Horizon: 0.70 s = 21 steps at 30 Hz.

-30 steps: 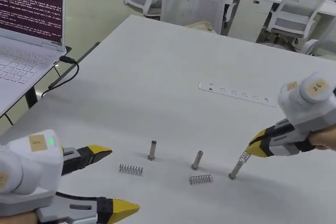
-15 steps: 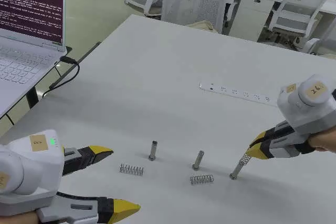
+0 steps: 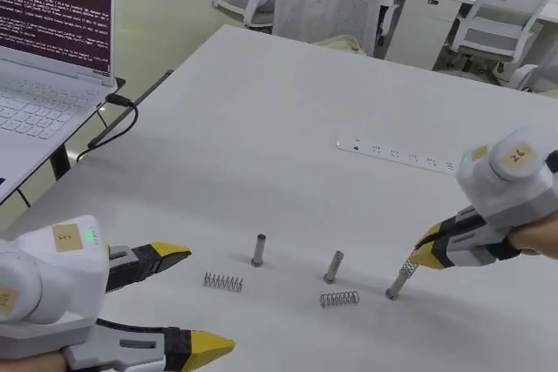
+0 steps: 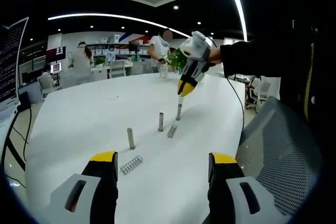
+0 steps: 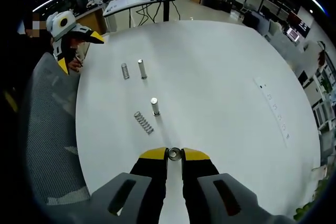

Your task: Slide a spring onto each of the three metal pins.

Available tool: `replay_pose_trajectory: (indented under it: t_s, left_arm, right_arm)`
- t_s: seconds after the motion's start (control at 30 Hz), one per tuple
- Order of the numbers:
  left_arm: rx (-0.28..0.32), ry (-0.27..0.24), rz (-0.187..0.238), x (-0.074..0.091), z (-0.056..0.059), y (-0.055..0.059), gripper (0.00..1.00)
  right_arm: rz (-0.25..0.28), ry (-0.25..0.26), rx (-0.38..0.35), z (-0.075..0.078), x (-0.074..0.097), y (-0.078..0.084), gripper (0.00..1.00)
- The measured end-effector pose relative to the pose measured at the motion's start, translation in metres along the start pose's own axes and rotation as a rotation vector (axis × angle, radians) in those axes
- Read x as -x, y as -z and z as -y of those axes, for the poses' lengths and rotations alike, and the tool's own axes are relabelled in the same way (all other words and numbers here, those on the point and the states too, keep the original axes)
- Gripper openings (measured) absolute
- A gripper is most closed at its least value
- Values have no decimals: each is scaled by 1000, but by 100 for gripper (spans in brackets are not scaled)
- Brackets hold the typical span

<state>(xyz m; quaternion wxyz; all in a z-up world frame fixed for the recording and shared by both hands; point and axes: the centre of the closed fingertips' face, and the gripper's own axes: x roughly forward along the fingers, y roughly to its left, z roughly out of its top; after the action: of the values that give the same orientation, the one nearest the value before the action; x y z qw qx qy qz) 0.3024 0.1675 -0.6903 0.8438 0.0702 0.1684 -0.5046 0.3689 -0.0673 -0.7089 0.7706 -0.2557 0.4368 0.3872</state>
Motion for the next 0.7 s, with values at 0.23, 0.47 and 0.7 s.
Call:
replay_pose_trajectory:
  t_s: [0.23, 0.47, 0.7]
  left_arm:
    - [2, 0, 0, 0, 0, 0, 66]
    - [1, -2, 3, -1, -1, -1, 66]
    - [0, -3, 2, -1, -1, -1, 66]
  right_arm:
    - [-7, -1, -4, 1, -9, 5, 7]
    - [-11, -5, -12, -2, -17, 10, 7]
    - [-24, -3, -11, -1, -26, 17, 7]
